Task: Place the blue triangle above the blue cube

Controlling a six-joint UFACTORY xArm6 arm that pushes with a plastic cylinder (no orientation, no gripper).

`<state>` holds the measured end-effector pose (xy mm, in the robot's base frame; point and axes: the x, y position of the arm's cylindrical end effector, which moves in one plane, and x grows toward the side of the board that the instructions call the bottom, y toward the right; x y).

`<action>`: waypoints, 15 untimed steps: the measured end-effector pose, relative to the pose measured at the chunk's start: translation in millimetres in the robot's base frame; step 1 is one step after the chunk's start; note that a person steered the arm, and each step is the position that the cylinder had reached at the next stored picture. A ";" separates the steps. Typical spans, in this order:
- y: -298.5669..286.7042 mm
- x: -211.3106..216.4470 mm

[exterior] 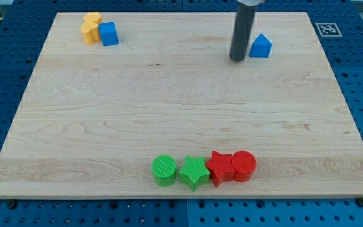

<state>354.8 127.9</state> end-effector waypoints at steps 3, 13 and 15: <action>77.9 0.6; -104.6 -82.5; -45.1 -24.5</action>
<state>330.3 82.8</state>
